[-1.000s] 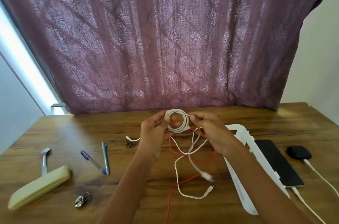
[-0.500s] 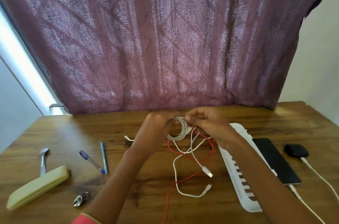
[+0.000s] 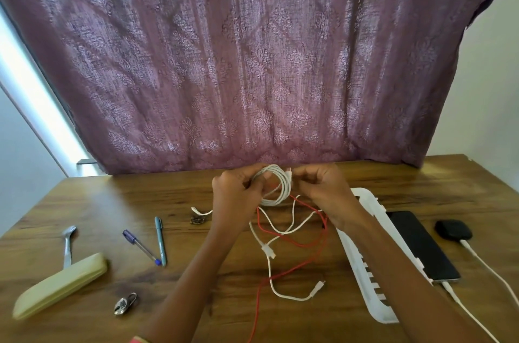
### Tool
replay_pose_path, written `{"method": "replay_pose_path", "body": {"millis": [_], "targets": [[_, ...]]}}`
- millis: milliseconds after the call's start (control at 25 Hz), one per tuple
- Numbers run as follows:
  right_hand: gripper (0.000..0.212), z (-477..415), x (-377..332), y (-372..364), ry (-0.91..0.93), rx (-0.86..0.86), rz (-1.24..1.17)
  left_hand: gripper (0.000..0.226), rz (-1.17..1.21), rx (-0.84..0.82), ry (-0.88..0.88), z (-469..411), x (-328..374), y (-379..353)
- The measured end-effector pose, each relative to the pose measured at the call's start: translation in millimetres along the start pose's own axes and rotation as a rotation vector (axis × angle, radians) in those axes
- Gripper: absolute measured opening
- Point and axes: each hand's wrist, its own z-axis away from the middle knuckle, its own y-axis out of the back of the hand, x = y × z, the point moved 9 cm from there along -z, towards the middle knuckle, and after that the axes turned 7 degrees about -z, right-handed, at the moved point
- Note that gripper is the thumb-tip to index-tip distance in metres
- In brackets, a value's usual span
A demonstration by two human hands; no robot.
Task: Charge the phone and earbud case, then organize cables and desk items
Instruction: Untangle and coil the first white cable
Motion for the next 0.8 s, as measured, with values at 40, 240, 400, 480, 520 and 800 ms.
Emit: {"method": "replay_pose_path", "body": {"millis": [40,240,400,480,520,800], "targets": [[0.017,0.9,5.4,-1.8,-0.053,0.007,-0.099,0.018,-0.015,0.041,0.02,1.1,-2.1,2.6],[0.023,10.8,4.1,-13.8,-0.184,0.004,-0.411,0.018,-0.124,0.155,0.037,6.6,-2.4,7.0],[0.045,11.2,4.3,-5.9,-0.145,0.085,-0.189,0.015,-0.093,0.117,0.034,10.4,-0.4,-0.7],[0.046,8.2,5.6,-5.6,-0.16,0.042,-0.234,0.013,-0.017,0.047,0.083,7.7,-7.2,-7.4],[0.045,6.7,6.6,-5.5,-0.168,0.015,-0.254,0.013,0.047,-0.012,0.126,5.7,-13.1,-12.4],[0.045,6.1,5.2,-5.6,-0.06,-0.079,-0.277,0.015,0.377,-0.259,0.384,10.9,-33.0,-40.6]]}}
